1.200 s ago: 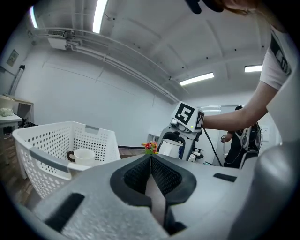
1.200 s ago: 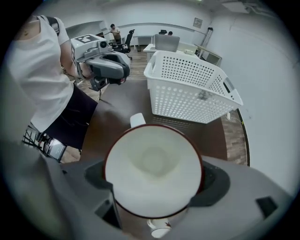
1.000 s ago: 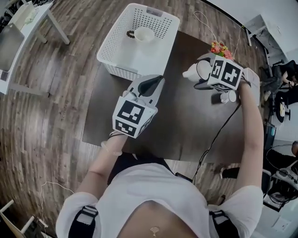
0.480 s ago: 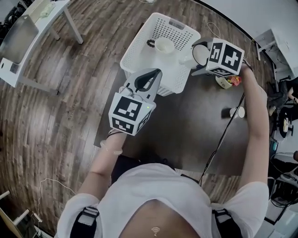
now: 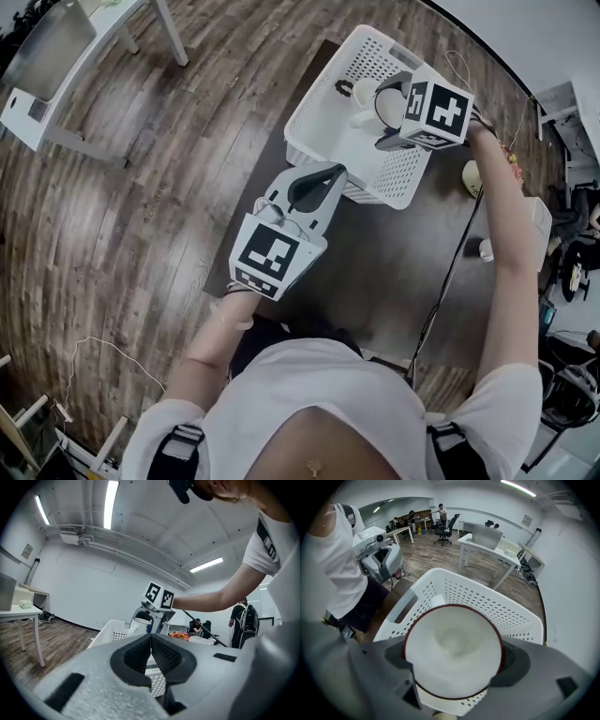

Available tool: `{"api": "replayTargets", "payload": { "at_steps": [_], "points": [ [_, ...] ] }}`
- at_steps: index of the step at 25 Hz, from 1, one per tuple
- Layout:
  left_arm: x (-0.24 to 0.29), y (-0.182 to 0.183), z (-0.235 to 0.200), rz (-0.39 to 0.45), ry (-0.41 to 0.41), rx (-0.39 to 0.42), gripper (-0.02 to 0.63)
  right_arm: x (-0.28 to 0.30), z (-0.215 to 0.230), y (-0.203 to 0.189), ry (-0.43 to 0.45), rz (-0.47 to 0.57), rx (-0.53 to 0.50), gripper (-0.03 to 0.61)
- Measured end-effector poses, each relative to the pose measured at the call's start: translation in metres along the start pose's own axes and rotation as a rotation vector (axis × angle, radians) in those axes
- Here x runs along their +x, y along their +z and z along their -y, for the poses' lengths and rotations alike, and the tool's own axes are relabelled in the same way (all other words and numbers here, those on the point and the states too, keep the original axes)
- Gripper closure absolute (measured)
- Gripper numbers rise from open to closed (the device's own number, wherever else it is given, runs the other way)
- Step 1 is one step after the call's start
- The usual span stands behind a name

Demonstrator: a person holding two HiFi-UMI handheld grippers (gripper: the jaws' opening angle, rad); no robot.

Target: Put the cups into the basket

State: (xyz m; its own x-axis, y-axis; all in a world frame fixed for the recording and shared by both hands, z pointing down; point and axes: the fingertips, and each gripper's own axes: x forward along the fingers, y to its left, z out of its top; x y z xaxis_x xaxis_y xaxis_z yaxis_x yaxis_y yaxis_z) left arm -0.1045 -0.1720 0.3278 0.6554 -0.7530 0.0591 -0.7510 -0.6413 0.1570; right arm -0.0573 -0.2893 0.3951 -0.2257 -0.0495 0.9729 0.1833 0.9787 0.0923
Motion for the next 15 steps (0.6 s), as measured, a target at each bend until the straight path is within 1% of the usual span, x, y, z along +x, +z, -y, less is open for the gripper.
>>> {"api": "replayTargets", "payload": {
  "at_steps": [5, 9, 12, 15],
  "points": [
    [-0.013, -0.02, -0.015, -0.035, 0.034, -0.026, 0.603, 0.034, 0.019, 0.018, 0.029, -0.006, -0.019, 0.135],
    [-0.02, -0.034, -0.031, -0.044, 0.052, -0.05, 0.603, 0.065, 0.033, 0.031, 0.038, 0.021, 0.003, 0.135],
    [-0.024, -0.047, -0.038, -0.065, 0.045, -0.044, 0.603, 0.091, 0.038, 0.032, 0.043, 0.015, 0.013, 0.135],
    [-0.027, -0.059, -0.043, -0.082, 0.043, -0.045, 0.603, 0.117, 0.042, 0.024, 0.041, -0.013, 0.018, 0.135]
  ]
}}
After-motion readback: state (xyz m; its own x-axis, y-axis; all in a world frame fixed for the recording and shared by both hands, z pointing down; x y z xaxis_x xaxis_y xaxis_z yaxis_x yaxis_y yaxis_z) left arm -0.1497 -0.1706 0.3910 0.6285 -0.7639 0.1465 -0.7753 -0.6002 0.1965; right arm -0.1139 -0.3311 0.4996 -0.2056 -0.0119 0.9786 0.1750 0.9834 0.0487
